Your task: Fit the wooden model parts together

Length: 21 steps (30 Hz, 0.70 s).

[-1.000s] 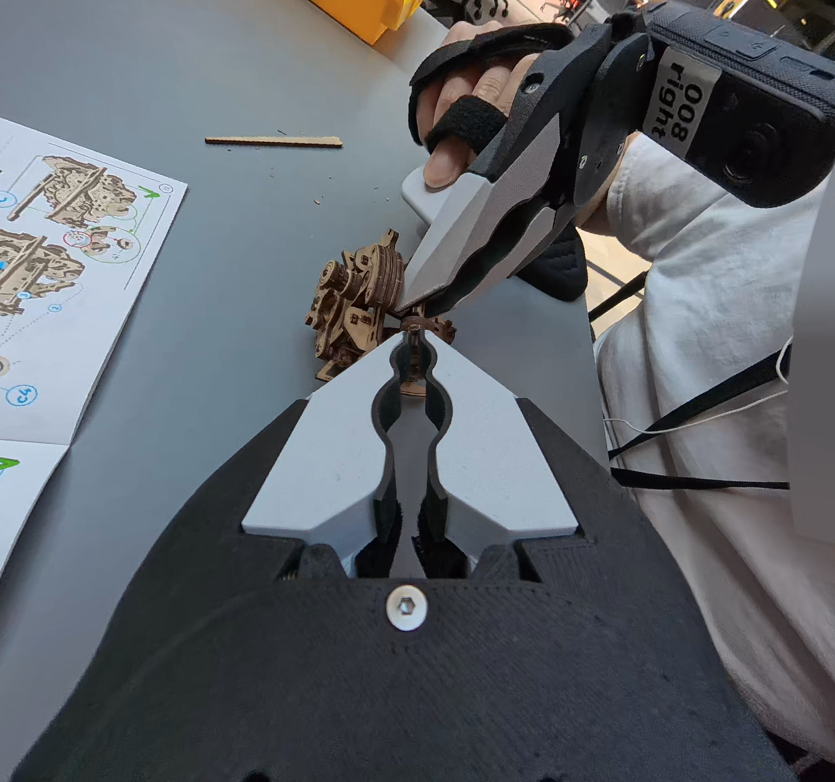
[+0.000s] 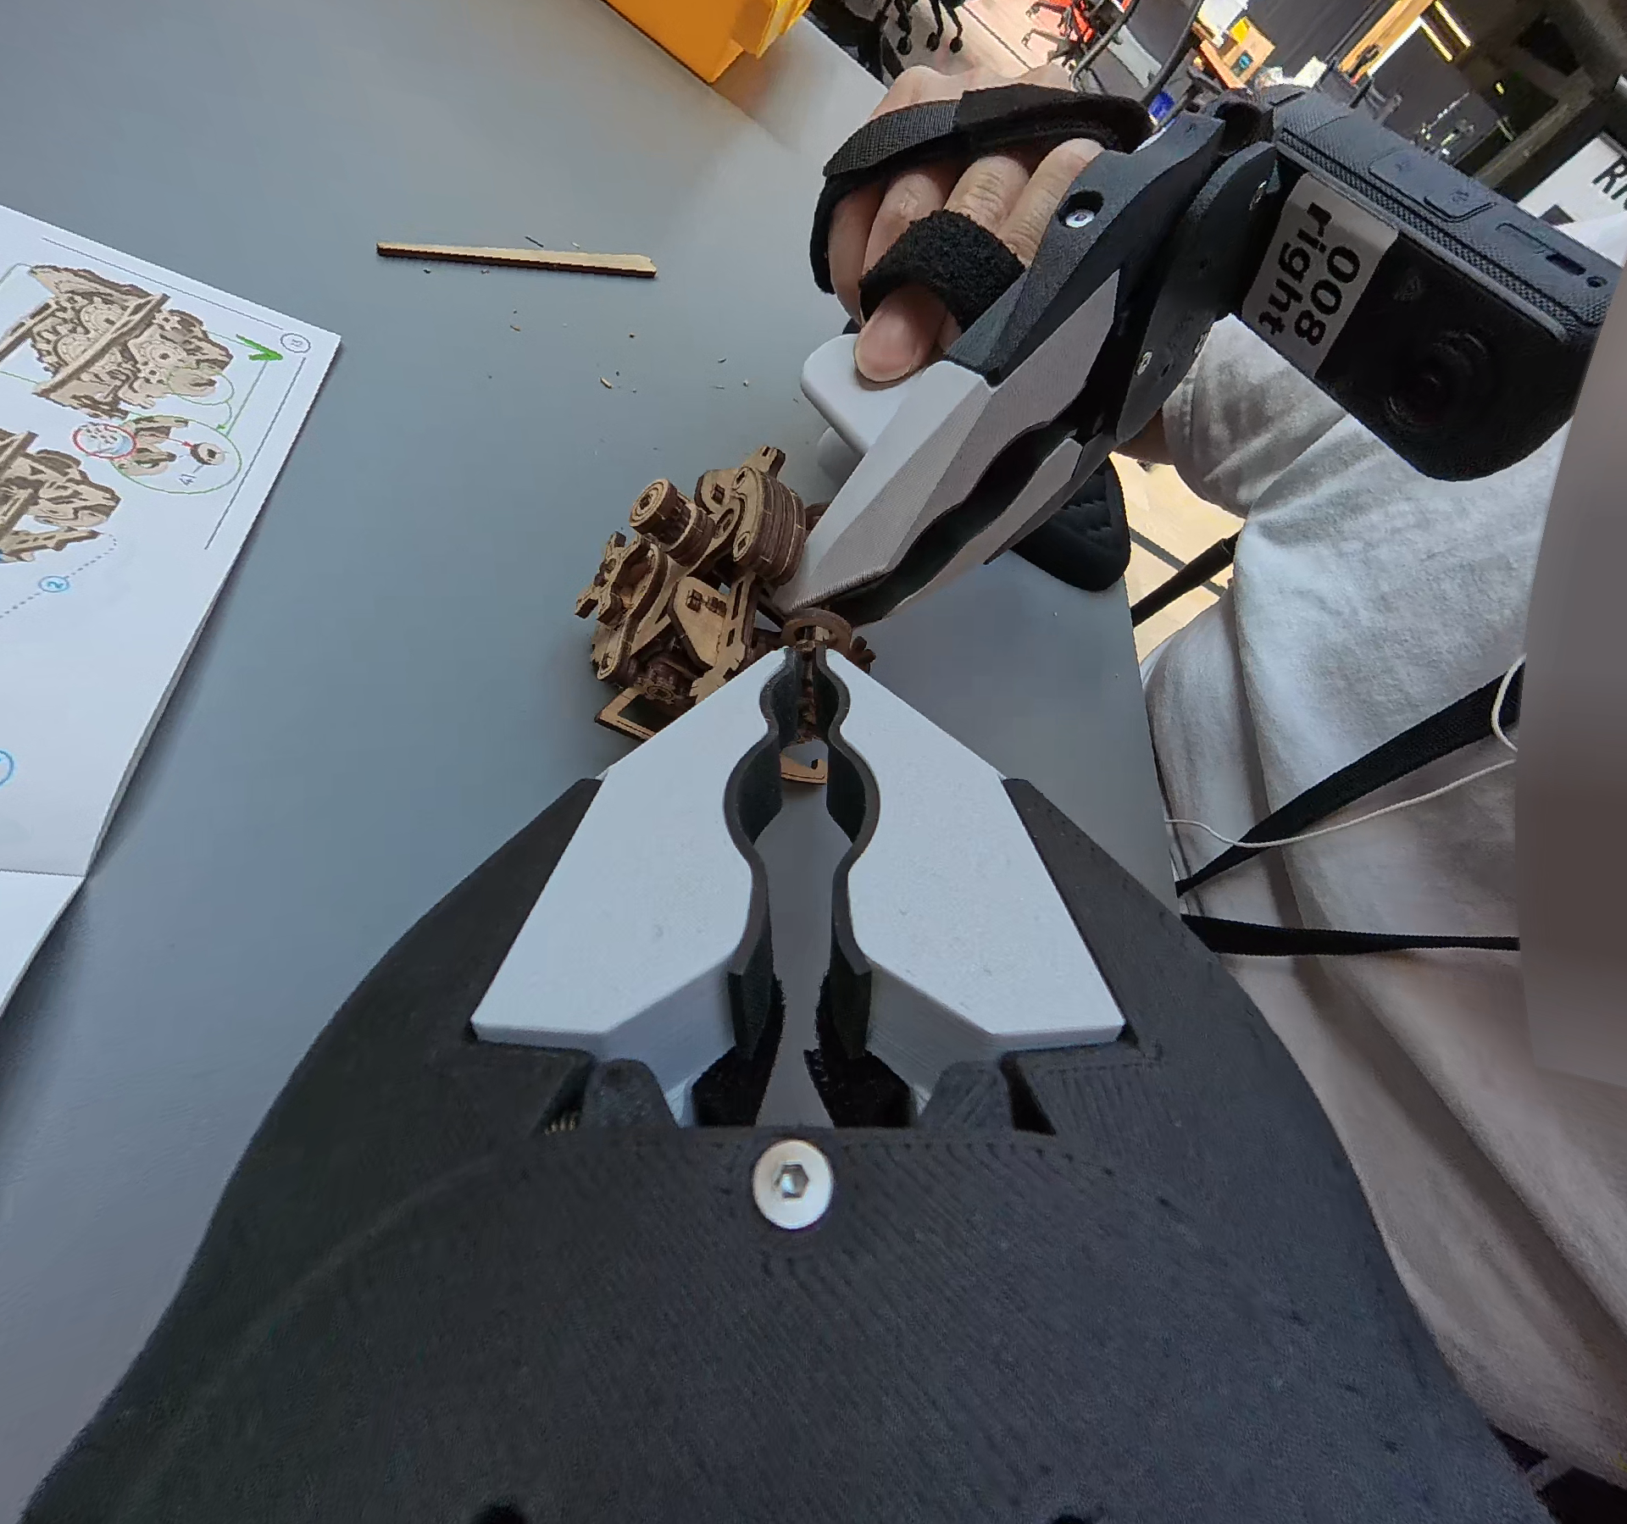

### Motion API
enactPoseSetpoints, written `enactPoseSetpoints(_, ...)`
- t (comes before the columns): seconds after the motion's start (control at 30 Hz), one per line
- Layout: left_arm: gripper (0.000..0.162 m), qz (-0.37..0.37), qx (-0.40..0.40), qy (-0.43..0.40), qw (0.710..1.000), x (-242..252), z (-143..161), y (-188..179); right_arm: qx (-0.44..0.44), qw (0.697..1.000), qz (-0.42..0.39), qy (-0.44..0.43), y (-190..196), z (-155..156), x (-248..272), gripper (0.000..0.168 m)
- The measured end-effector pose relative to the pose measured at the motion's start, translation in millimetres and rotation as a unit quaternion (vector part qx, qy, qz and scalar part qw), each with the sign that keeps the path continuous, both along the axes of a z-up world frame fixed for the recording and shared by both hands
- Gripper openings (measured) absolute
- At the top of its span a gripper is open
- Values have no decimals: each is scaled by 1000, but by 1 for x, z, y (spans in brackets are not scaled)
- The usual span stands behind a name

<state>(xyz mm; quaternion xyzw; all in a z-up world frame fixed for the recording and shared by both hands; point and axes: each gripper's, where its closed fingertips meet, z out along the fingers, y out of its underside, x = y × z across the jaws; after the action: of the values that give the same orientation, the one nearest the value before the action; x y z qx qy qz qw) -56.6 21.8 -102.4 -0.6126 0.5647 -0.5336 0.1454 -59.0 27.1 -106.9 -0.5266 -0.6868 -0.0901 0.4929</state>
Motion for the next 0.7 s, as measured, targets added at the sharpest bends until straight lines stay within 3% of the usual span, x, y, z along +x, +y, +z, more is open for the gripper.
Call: enactPoseSetpoints(0.7, 0, -48, 76, 34, 995, -4, 1, -10, 2, 999, 27, -32, -10, 1, -7, 2)
